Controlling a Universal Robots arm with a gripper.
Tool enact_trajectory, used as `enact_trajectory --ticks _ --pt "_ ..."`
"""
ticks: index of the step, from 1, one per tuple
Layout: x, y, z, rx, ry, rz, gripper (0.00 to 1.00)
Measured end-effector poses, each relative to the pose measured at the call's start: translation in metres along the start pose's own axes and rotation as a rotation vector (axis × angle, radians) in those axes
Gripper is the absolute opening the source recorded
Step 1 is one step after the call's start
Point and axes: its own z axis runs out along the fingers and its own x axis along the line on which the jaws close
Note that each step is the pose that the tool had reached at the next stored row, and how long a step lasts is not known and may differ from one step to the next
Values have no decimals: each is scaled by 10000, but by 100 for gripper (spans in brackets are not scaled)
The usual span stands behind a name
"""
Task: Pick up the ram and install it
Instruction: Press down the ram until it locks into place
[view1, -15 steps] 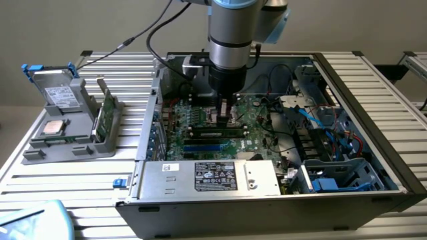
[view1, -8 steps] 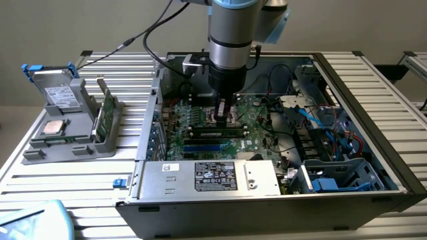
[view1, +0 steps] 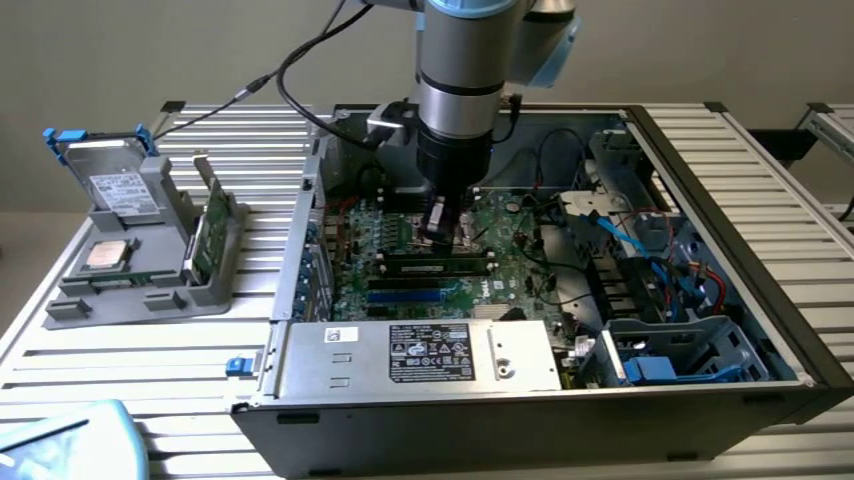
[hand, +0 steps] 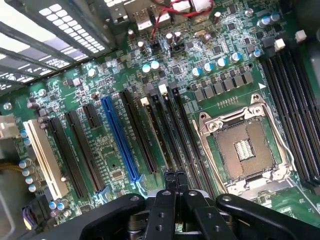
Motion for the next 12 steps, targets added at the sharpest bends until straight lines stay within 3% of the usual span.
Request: enact_trajectory --ticks 5,12 --pt "0 0 0 -22 3 702 11" --pt "0 0 0 0 113 1542 11"
